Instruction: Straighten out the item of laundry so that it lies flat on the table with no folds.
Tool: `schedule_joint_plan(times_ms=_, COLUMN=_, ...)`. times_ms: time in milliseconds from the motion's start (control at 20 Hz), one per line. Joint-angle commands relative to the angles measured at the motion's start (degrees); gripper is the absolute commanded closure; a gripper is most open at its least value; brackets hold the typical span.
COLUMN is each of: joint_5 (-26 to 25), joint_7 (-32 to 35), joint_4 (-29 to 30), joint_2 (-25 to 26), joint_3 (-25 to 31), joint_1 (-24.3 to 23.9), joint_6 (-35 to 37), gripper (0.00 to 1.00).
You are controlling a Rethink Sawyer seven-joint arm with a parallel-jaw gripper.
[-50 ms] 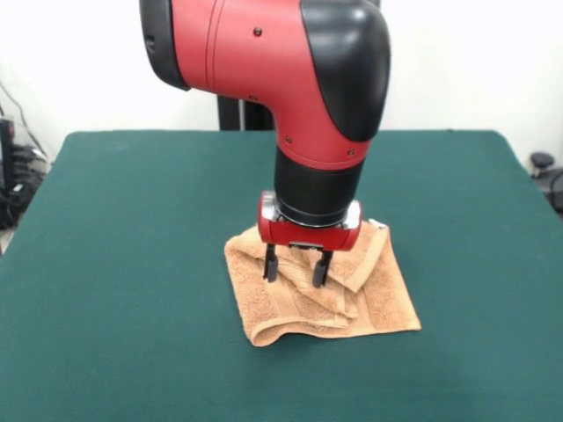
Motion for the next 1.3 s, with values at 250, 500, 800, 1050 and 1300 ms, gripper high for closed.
schedule_joint_plan(times_ms=250, joint_5=1.8, joint_7=11.4, joint_4=3.8, joint_2=1.0, joint_3=4.4, joint_1=1.8, joint_6=-2.0, gripper=0.00)
schedule_joint_plan(times_ms=500, joint_5=2.0, joint_7=12.2, joint_4=3.3, joint_2=1.4, joint_3=4.3, joint_1=2.4, joint_6=-2.0, gripper=0.00)
schedule_joint_plan(times_ms=800, joint_5=1.9, joint_7=12.2, joint_4=3.4, joint_2=1.5, joint_3=4.0, joint_1=2.9, joint_6=-1.5, gripper=0.00)
schedule_joint_plan(times_ms=1050, joint_5=2.5, joint_7=11.4, joint_4=5.4, joint_2=1.6, joint_3=5.8, joint_1=2.2, joint_6=-2.0, gripper=0.00)
schedule_joint_plan(times_ms=1300, joint_5=3.3, joint_7=11.6, joint_4=6.3, joint_2=2.0, joint_3=6.8, joint_1=2.6, joint_6=-2.9, gripper=0.00)
